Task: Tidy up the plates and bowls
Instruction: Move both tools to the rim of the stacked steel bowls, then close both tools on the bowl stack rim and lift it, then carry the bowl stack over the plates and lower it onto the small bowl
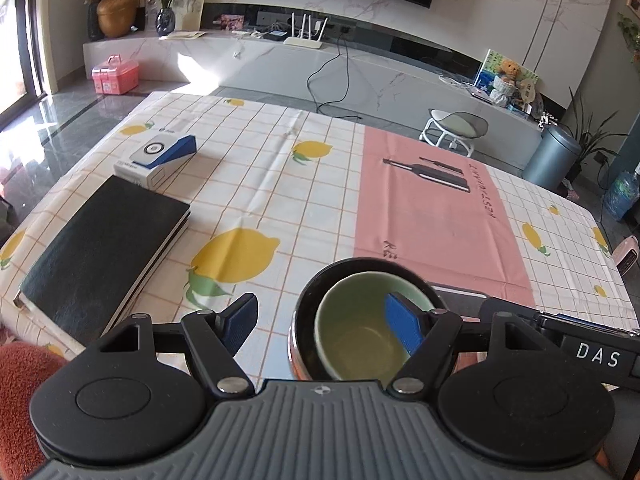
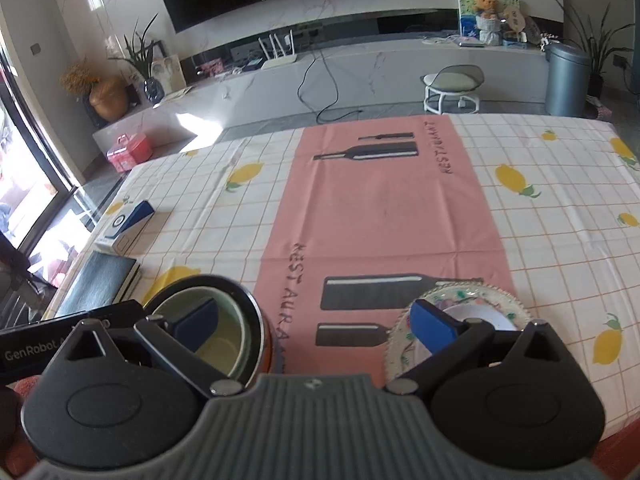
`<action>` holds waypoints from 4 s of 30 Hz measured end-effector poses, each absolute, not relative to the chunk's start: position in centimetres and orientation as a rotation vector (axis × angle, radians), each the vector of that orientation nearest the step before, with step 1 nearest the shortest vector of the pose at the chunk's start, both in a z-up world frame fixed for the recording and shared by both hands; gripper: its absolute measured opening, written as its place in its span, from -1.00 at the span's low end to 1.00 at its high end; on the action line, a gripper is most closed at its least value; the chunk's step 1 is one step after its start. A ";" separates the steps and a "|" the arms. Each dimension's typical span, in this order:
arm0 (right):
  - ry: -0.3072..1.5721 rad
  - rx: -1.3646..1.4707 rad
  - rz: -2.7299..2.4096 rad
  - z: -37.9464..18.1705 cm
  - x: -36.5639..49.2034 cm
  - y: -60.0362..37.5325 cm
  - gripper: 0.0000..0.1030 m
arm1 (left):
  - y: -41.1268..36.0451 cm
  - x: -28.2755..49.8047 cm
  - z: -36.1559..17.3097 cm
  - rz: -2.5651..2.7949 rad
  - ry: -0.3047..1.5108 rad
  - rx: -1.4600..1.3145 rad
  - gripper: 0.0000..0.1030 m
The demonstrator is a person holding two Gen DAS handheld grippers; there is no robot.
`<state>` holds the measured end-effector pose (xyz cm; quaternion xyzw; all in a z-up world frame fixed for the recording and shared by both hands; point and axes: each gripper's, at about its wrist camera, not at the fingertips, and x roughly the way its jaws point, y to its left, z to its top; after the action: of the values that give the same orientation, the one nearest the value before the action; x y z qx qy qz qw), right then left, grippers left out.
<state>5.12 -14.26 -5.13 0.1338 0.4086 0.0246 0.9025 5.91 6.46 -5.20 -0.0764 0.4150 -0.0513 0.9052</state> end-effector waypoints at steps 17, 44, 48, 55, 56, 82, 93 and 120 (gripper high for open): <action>1.076 0.455 0.057 -10.4 8.7 -12.2 0.61 | 10.8 7.8 -10.6 -0.111 1.019 -0.492 0.64; 1.221 0.751 0.136 -15.1 10.8 -13.3 -0.03 | 9.6 9.9 -13.7 -0.196 1.151 -0.531 0.15; 1.224 0.782 0.131 -15.3 10.8 -13.6 -0.06 | 9.5 9.9 -13.6 -0.191 1.148 -0.525 0.14; 1.225 0.770 0.130 -15.0 10.8 -13.6 -0.11 | 9.9 9.7 -13.4 -0.187 1.136 -0.536 0.07; 1.225 0.767 0.130 -15.0 10.8 -13.5 -0.11 | 9.9 9.7 -13.4 -0.187 1.134 -0.538 0.04; 1.135 0.815 0.083 -10.1 7.6 -24.7 -0.11 | -1.7 9.4 -8.5 -0.332 1.087 -0.445 0.04; 1.105 0.829 0.018 -9.0 5.9 -32.2 -0.11 | -8.9 9.7 -8.5 -0.417 1.115 -0.407 0.04; 1.144 0.848 -0.011 -12.3 5.4 -34.5 -0.11 | -11.0 9.7 -11.2 -0.414 1.168 -0.383 0.04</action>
<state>5.45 -34.55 -12.26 0.3891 0.5247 -0.0051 0.7571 9.72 -10.98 -11.17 -0.1785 0.5440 -0.1927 0.7969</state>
